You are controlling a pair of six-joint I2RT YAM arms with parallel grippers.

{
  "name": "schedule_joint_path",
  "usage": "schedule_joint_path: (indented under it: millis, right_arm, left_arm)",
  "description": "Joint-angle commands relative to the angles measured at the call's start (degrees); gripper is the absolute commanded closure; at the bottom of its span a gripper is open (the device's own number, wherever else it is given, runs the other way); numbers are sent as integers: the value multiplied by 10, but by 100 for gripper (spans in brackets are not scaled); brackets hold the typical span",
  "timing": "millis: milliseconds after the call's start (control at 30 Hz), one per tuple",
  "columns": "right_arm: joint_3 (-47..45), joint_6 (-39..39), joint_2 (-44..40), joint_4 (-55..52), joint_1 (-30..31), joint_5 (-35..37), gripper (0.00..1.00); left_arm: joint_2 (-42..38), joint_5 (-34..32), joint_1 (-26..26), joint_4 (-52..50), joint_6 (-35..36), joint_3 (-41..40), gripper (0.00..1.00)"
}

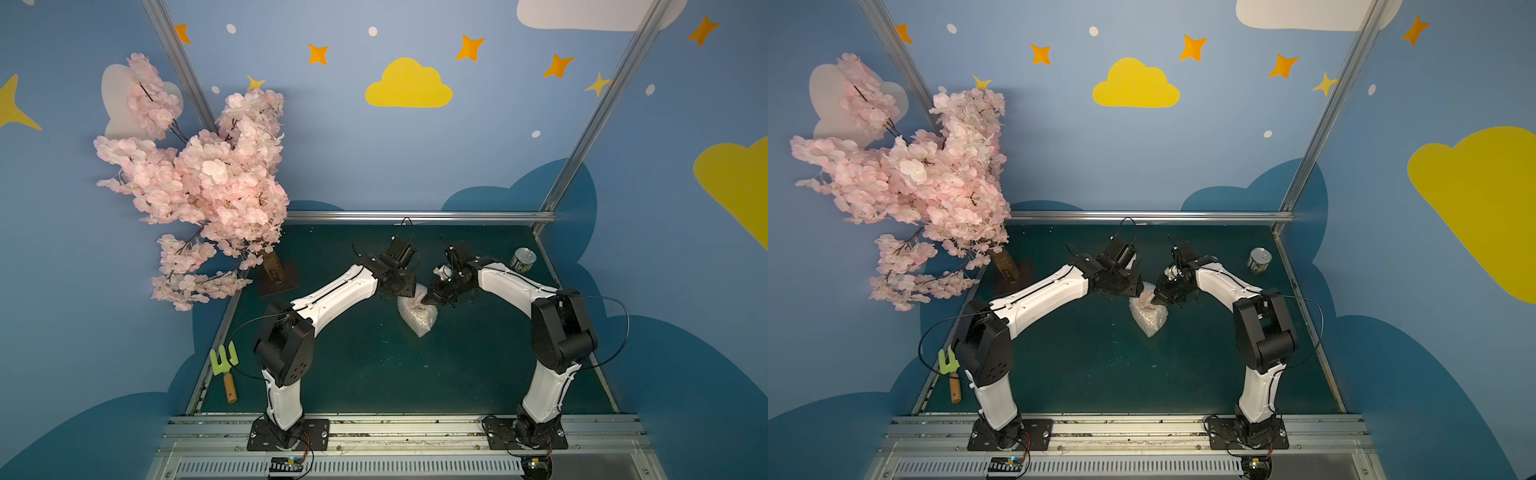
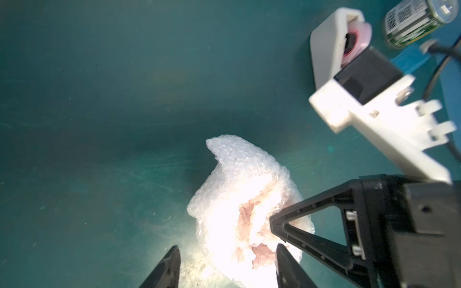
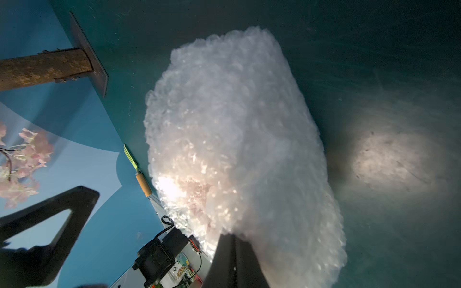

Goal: Wrap mugs in bubble wrap
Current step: Wrap the mug in bubble wrap.

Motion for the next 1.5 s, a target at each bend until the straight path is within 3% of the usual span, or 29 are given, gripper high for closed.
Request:
schedule_joint_path:
  millis: [0, 267, 467, 733, 900, 1267, 1467]
  right_arm:
    - [20, -36, 27, -55, 24, 63, 100]
    - [73, -84, 78, -123, 61, 147, 100]
    - [103, -99, 81, -150, 71, 154, 99]
    - [156, -120, 31, -191, 65, 134, 69]
    - [157, -110, 10, -180, 58, 109, 63]
    - [193, -109, -36, -220, 40, 124, 44]
    - [189, -160, -28, -220, -35, 159, 33]
  left_arm:
    - [-4, -3, 2, 0, -8, -23, 39]
    - [-36, -8, 17, 23, -22, -89, 40]
    - [-48, -12, 27, 25, -21, -93, 40]
    - [-59, -22, 35, 25, -21, -92, 40]
    - [-56, -23, 41, 24, -17, -87, 40]
    - [-61, -28, 50, 27, -11, -78, 39]
    - [-44, -17, 54, 31, -3, -50, 35]
